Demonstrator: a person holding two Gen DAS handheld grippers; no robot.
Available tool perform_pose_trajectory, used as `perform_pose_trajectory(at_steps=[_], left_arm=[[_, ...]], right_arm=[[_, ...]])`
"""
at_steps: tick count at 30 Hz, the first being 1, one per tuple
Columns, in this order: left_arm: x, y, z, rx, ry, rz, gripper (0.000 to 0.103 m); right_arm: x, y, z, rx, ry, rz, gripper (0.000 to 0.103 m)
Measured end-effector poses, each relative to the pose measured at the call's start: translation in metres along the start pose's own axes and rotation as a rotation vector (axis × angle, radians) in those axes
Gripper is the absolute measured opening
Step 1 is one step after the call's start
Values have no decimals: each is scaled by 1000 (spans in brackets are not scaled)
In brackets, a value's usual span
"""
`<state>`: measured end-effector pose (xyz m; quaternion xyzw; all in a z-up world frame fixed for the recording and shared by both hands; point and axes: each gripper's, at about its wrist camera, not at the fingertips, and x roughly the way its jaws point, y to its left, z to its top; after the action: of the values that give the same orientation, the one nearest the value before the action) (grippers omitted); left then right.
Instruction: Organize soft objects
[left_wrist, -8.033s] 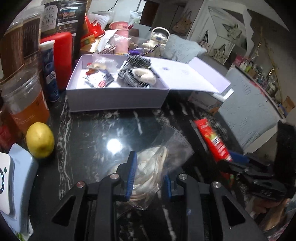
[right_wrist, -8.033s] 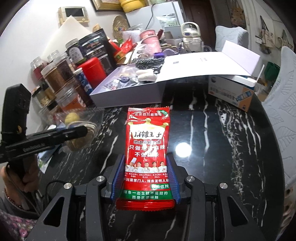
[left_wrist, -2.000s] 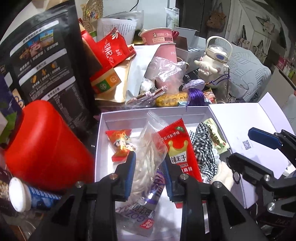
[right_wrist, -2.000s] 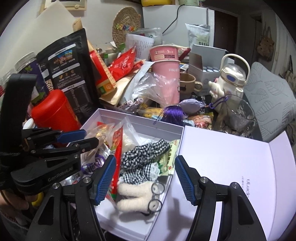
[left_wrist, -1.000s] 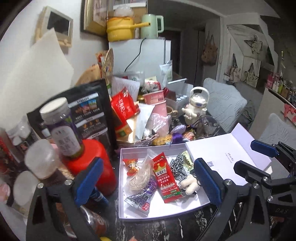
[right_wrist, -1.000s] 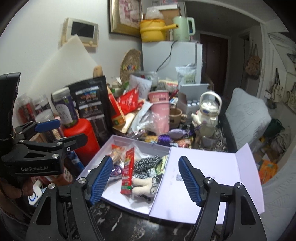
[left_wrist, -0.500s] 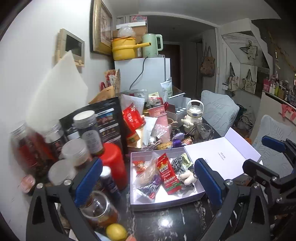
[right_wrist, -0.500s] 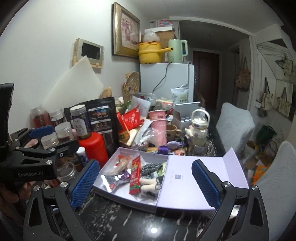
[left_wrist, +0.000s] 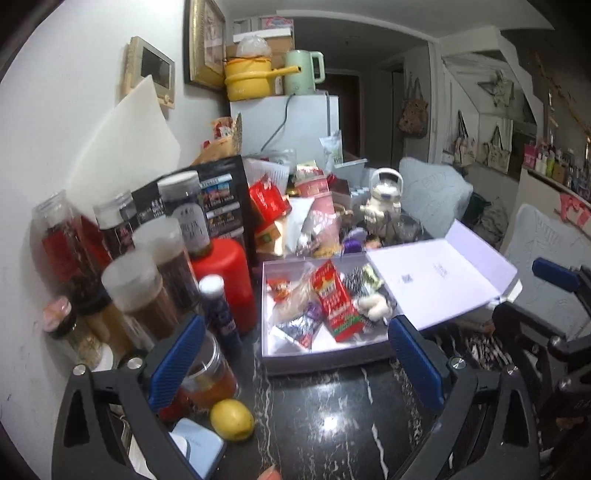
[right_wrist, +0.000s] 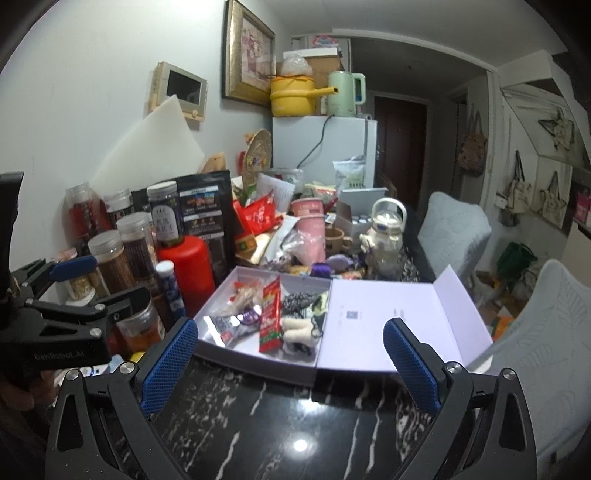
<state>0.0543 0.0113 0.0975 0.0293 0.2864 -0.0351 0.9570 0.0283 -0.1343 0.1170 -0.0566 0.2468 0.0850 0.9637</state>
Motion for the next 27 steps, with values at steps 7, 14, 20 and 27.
perform_pose_trajectory(at_steps=[7,14,20,27], left_arm=[[8,-5,-19,5,53,-4,101],[9,-3,-25,-16,66,-18,101],[12,-2,-26,-22,79,-22,101],[13,0,-25,-25,80,-22,101]], right_arm=[[4,4,-19,-15,44,-19,102],[5,-3,-30,4,75,-47,102],[5,-7,-32,6,85,-58,102],[6,-7,-33,6,89,-50,102]])
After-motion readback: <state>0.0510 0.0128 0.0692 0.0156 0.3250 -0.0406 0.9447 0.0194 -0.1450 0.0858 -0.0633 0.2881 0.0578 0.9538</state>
